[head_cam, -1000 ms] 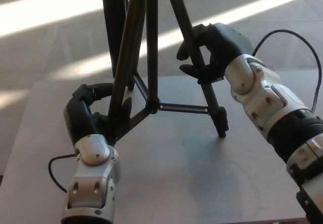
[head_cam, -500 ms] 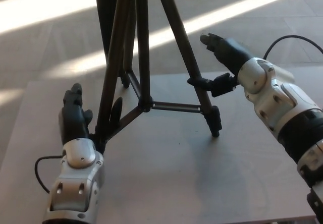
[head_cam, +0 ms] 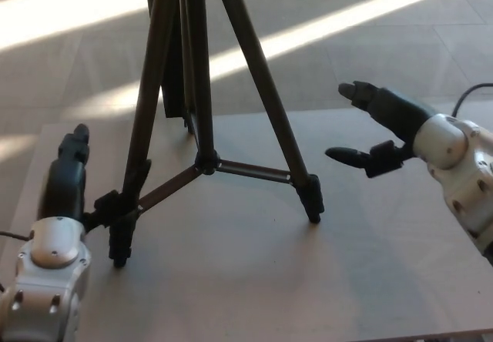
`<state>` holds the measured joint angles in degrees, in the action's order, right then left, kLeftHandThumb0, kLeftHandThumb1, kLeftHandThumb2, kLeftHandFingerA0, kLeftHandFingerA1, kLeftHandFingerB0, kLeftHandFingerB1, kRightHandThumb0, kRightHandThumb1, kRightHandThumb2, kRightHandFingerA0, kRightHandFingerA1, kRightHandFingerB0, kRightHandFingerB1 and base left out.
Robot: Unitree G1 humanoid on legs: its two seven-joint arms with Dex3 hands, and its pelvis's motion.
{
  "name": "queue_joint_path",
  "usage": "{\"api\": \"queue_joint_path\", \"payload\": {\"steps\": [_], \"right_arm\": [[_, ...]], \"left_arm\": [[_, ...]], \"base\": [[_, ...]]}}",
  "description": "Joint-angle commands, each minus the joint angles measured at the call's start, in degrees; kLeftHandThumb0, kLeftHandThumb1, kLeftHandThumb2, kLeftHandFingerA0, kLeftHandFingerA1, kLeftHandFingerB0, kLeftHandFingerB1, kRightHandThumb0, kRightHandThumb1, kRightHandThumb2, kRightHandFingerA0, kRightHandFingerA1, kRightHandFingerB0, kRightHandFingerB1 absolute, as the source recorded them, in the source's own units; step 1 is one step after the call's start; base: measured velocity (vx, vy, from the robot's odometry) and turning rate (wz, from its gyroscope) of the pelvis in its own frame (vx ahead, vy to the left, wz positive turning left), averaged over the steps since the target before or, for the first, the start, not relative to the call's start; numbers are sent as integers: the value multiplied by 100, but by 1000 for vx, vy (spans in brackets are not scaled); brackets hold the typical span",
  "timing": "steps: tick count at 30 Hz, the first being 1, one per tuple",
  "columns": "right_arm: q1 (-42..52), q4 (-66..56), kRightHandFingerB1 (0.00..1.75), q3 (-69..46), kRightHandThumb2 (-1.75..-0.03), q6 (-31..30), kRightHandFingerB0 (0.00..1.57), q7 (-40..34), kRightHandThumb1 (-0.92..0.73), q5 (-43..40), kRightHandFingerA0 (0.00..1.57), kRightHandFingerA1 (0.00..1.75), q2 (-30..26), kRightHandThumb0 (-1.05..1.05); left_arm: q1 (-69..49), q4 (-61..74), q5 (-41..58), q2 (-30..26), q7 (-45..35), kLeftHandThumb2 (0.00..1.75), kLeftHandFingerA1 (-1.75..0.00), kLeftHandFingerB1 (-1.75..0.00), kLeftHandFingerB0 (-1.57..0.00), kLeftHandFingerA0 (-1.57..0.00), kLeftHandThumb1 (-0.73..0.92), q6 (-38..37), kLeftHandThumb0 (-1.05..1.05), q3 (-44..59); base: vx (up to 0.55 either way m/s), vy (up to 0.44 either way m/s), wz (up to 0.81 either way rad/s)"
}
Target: Use both hands of the robot to pick up the tripod lying in the middle of the desk and make it stand upright on the desk
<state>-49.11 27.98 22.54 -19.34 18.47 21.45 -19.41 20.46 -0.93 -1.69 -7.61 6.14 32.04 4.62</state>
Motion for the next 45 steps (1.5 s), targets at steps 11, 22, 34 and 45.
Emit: {"api": "queue_joint_path", "payload": {"steps": [11, 22, 34, 45], "right_arm": [[3102, -3001, 0, -3248, -65, -416, 0, 1142, -76, -1225, 0, 0, -2155, -105], [5421, -3136, 2, -7628, -104, 226, 0, 1580, -66, -2109, 0, 14, -2175, -105], [7480, 14, 27, -10011, -88, 1931, 11, -401, -56, -3014, 0, 15, -1582, -85], [6471, 2507, 24, -10026, -63, 1351, 11, -1278, -65, -3900, 7, 30, -1824, -67]], "left_arm": [[-2980, 2355, 3247, -900, -2832, 96, -24, -9, 0, 0, 60, 848, -87, 2833], [-3902, 312, 4903, -1133, -3172, 102, -19, 0, 0, 0, 73, 606, -105, 6077], [-3910, -4731, 4390, -2542, -2793, 96, -25, -4, 0, 0, 62, -1531, -105, 7252], [-3368, -5118, 3619, -1826, -1494, 74, 0, -5, 0, 0, 69, -1706, -53, 6534]], "base": [[0, 0, 0], [0, 0, 0], [0, 0, 0], [0, 0, 0]]}}
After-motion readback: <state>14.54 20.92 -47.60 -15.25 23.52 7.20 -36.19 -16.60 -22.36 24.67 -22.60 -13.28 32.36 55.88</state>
